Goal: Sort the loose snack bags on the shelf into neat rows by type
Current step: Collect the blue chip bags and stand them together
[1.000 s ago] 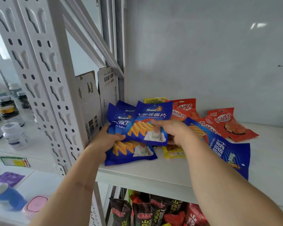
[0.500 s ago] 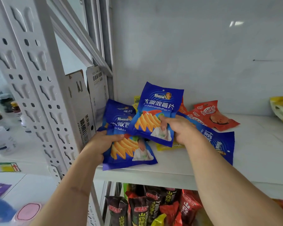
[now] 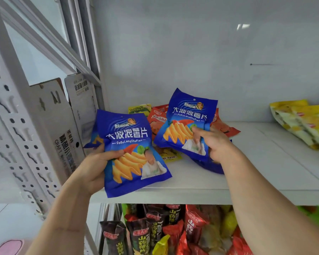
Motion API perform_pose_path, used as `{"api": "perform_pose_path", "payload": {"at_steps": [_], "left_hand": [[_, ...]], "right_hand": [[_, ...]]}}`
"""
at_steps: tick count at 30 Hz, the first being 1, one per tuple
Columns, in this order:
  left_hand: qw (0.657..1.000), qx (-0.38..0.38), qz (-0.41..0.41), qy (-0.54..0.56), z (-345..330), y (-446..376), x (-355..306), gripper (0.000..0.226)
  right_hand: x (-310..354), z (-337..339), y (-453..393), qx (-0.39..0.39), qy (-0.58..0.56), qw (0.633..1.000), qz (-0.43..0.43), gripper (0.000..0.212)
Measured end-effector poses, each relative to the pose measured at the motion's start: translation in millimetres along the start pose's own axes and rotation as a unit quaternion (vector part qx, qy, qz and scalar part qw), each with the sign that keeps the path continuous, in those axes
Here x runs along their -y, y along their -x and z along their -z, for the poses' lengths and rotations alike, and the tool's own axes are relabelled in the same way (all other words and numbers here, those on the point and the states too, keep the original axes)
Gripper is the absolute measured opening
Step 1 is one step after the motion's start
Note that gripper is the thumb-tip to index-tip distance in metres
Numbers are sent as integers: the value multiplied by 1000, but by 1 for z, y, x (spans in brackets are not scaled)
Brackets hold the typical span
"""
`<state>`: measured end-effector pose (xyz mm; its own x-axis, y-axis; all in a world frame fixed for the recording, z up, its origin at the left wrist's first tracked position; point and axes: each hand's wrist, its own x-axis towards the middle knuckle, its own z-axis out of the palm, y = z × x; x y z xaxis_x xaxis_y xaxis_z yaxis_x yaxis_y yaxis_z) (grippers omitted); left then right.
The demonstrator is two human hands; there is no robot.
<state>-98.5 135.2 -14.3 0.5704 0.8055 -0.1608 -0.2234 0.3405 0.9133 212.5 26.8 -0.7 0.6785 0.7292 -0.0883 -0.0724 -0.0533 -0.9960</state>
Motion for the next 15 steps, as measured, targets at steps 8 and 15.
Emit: {"api": "perform_pose_path", "payload": {"at_steps": [8, 15], "left_hand": [[998, 57, 9, 34, -94, 2, 40, 36], [993, 103, -5, 52, -213, -9, 84, 34]], "right_hand": [[4, 99, 0, -7, -43, 999, 4, 11], [7, 226, -10, -46, -30, 998, 31, 16]]}}
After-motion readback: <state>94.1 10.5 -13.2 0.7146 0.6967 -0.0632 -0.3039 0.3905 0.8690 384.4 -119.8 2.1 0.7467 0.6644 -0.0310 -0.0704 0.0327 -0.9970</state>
